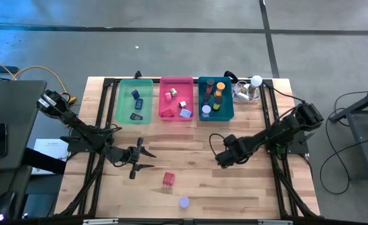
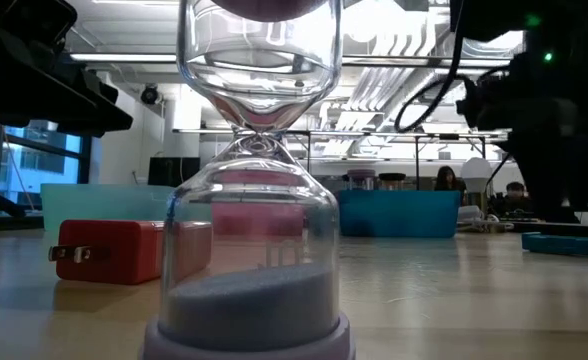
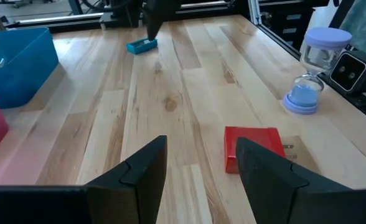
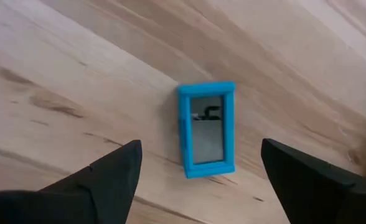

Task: Pick & Place Office items
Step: Put the blue digital timer into the green bin

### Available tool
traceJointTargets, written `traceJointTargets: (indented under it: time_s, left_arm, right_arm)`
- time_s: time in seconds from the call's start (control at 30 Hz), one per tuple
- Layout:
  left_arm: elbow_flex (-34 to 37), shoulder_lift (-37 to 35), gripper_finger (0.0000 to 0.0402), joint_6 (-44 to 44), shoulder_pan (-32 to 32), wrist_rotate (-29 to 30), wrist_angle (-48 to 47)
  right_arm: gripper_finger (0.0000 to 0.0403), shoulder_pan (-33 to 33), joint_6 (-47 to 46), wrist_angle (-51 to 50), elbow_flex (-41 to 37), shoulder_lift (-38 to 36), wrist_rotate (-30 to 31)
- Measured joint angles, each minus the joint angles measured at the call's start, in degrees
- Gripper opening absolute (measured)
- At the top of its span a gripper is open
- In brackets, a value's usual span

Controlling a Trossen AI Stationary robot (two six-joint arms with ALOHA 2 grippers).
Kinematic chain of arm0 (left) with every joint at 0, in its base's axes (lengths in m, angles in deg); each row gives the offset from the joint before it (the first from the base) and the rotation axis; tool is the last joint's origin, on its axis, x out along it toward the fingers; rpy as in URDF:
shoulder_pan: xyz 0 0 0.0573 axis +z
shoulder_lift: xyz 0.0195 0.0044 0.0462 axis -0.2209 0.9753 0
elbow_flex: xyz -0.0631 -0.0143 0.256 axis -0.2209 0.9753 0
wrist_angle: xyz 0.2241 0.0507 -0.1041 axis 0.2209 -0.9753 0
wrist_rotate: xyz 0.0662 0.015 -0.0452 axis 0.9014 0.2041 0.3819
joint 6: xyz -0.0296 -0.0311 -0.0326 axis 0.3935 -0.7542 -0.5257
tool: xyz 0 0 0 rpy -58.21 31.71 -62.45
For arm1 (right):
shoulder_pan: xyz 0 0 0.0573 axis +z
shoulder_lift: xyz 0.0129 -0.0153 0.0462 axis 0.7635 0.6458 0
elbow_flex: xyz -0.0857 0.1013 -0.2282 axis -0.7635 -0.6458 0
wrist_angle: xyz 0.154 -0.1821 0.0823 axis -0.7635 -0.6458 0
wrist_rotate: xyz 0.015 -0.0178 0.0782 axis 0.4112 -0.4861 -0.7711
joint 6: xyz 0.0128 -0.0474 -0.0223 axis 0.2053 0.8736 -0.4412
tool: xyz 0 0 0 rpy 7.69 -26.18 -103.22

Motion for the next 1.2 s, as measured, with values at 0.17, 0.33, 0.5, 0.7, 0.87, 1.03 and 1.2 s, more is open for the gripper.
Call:
traceJointTargets:
  time_s: [0.17,0.33,0.5,0.7,0.87,1.03,1.2]
  left_arm:
    - [0.0,0.01,0.0187,-0.18,-0.17,0.01,-0.03]
    - [0.0,0.01,0.0187,-0.16,-0.72,-0.25,-0.18]
    - [0.0,0.01,0.0187,-0.16,-1.01,-0.34,-0.57]
    - [0.0,0.01,0.0187,-0.14,-0.96,-0.34,-0.92]
    - [-0.01,0.01,0.0187,-0.14,-0.96,-0.36,-0.94]
    - [-0.01,0.01,0.0187,-0.12,-0.98,-0.39,-1.31]
    - [-0.02,0.01,0.0187,0.09,-0.98,-0.4,-2.2]
  right_arm:
    - [0.0318,0.06,-0.13,4.95,-3.2,-0.02,-1.67]
    - [0.0318,0.09,-2.13,9.95,-7.64,-0.02,-3.31]
    - [0.0318,0.11,-2.85,15.02,-10.5,-0.36,-3.22]
    - [0.0282,0.13,-3.73,15.75,-11.54,-0.32,-2.51]
    - [0.0186,0.09,-3.44,16.48,-11.57,-0.22,-2.63]
    - [0.0132,0.09,-2.37,16.47,-11.56,-0.22,-2.57]
    - [0.0132,0.13,-1.79,17.4,-11.6,-0.19,-1.96]
